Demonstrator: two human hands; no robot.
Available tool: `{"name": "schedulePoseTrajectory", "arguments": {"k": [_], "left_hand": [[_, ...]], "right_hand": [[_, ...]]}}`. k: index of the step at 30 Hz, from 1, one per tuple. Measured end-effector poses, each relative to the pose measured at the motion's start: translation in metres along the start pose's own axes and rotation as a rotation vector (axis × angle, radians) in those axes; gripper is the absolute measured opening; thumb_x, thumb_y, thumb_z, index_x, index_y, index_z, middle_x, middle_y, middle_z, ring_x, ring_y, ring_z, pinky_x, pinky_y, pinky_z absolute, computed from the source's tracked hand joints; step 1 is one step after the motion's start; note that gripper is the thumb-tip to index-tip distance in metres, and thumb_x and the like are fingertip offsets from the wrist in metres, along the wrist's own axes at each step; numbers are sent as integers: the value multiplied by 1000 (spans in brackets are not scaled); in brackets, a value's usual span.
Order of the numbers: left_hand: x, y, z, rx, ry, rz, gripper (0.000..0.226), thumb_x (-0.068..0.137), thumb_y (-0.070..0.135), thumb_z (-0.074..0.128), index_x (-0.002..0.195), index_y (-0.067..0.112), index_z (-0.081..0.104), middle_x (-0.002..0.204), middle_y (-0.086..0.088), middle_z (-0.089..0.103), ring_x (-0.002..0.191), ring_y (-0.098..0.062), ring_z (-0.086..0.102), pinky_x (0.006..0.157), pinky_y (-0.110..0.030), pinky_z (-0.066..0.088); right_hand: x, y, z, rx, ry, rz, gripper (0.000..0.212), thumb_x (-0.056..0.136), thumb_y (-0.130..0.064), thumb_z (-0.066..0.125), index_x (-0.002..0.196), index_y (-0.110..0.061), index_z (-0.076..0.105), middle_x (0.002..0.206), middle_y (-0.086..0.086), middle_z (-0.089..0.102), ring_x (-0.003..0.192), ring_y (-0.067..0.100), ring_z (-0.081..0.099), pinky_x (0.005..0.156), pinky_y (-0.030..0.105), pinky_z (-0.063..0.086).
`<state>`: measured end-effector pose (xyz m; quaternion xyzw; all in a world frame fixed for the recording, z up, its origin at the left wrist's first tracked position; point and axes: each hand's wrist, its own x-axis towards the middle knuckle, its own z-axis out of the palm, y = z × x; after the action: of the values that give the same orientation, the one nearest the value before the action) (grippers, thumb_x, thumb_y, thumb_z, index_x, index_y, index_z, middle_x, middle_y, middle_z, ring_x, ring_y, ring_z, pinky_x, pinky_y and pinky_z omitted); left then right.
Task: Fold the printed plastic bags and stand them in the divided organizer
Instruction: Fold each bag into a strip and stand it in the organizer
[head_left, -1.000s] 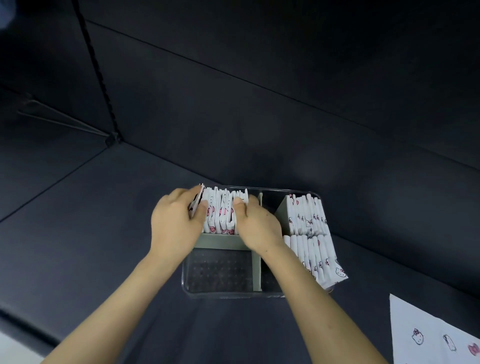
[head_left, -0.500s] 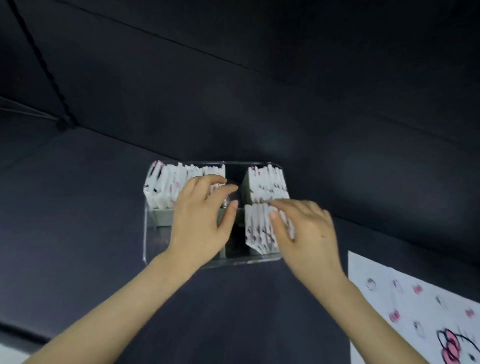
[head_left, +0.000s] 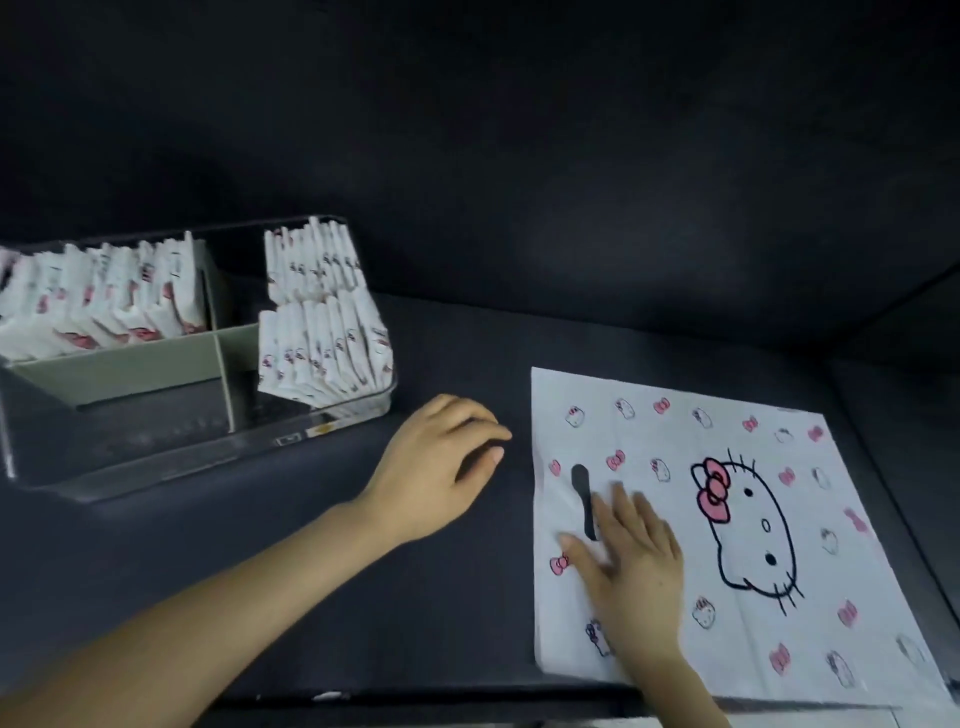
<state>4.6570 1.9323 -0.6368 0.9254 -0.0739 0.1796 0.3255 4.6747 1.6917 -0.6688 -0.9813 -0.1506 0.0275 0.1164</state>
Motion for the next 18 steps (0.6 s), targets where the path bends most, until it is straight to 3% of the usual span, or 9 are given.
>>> {"name": "schedulePoseTrajectory", "arguments": {"k": [4,6,8,10,12,13,14,16,18], "left_hand": [[4,6,13,-33,6,-59,31,90,32,50,102,14,73,100,4,67,95,-9,54,87,-17,39],[6,9,11,-42,-6,-69,34,89,36,50,104,16,72,104,7,66,99,-8,54,91,-12,36],[8,10,5,-78,-12,-107,38,89,43,48,109,20,70,111,11,64,106,-6,53,96,-9,32],[9,8,-5,-138,-13,-159,42,88,49,46,116,26,66,120,13,60,115,-3,49,100,-8,28],[11,5,-14,-229,-31,-207,42,87,52,46,122,33,59,130,15,55,124,0,44,105,-14,26],[11,3,-18,-289,-46,-232,43,86,52,47,123,34,58,133,15,53,128,-3,42,107,-18,27],[11,1,-21,-366,-63,-256,44,85,51,49,124,34,58,135,14,53,130,-5,42,108,-21,28],[11,-4,-25,-578,-111,-306,44,82,44,52,121,29,64,131,10,58,129,-6,44,107,-20,33],[10,-12,-28,-757,-171,-351,42,77,25,53,117,18,67,127,3,61,126,-10,50,100,-18,39]], "right_hand": [[3,14,6,152,111,-70,65,97,-57,29,86,-16,77,121,-4,65,122,29,55,104,40,30],[2,20,8,273,135,-126,54,95,-55,39,74,-21,75,121,-21,61,128,17,49,109,34,26],[-2,18,-6,500,17,-120,30,91,-47,51,80,-32,74,114,-41,54,129,-4,42,113,20,19],[-9,14,-23,771,-189,-40,16,91,-31,61,88,-43,71,105,-48,54,121,-24,37,108,6,19],[-9,18,-34,994,-353,58,17,84,-30,63,87,-43,75,103,-37,62,115,-27,38,101,2,26],[-7,23,-35,1077,-383,73,15,80,-34,65,88,-32,78,99,-27,67,110,-22,46,98,5,31],[-3,27,-37,1146,-405,73,30,79,-41,68,88,-14,78,93,-15,67,102,-9,54,93,13,37],[2,31,-41,1193,-414,50,70,77,-54,71,89,14,62,83,7,53,84,16,49,80,31,37],[6,35,-46,1236,-427,72,67,79,-52,70,85,14,59,80,10,48,78,21,43,74,35,35]]}}
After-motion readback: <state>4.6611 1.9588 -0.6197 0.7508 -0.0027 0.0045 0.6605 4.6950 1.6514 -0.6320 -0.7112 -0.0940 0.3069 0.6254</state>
